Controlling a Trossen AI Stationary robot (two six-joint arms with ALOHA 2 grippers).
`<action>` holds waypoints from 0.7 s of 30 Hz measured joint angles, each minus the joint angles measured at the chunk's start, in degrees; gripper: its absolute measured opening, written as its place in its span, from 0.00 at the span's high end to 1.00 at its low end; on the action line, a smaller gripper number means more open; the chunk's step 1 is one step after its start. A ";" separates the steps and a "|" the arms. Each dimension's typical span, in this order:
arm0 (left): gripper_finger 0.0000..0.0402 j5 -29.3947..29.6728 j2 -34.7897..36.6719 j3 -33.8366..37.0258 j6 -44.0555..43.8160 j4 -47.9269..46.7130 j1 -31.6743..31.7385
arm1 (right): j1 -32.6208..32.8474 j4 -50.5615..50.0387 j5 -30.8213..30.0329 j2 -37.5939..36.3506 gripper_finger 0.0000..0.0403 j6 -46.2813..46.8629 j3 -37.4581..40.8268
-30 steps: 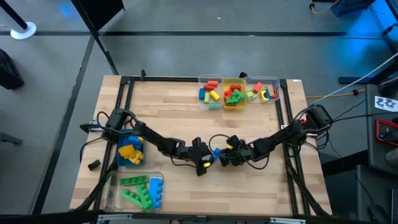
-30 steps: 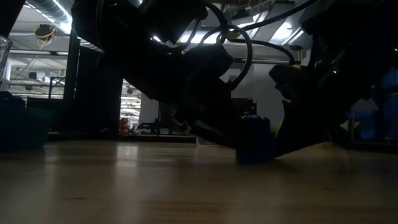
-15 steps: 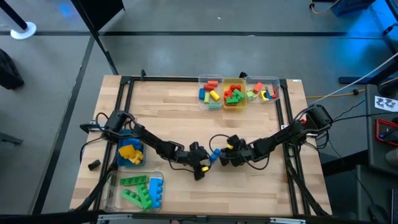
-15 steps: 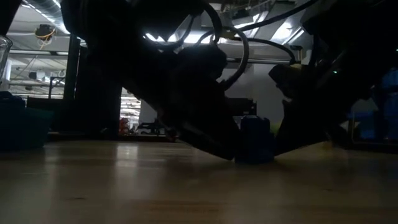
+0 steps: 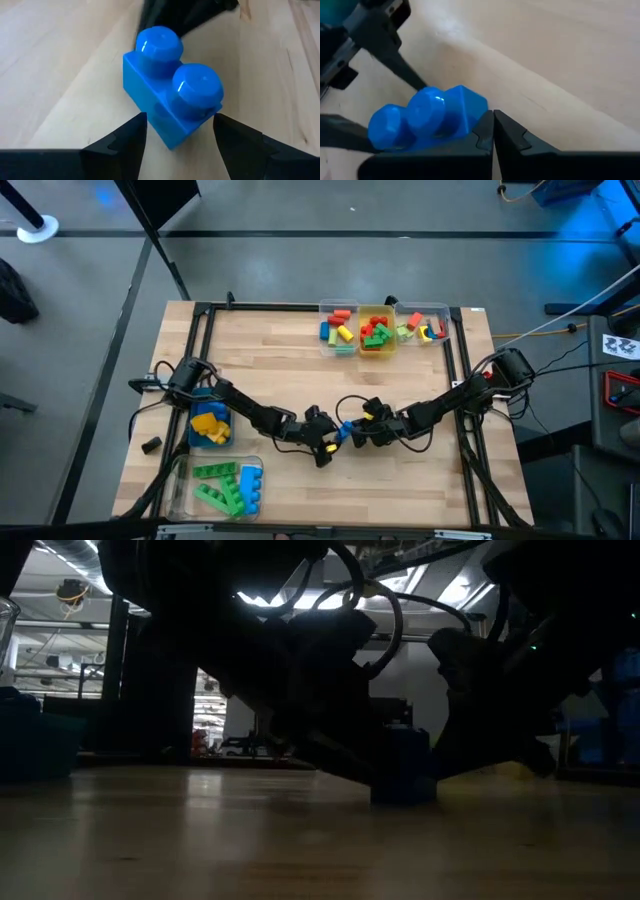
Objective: Sort blocks by size
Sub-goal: Put the blue 2 stud game piece into the blue bin
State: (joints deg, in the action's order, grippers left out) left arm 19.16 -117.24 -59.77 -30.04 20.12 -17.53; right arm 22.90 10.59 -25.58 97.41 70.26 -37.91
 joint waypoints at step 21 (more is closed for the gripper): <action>0.47 0.52 1.45 -0.02 5.26 -7.56 0.73 | 1.64 0.20 6.95 0.00 0.97 -0.26 0.00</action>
State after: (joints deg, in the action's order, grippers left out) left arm 19.68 -115.79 -59.79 -24.78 12.56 -16.80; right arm 24.53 10.79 -18.63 97.41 70.00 -37.91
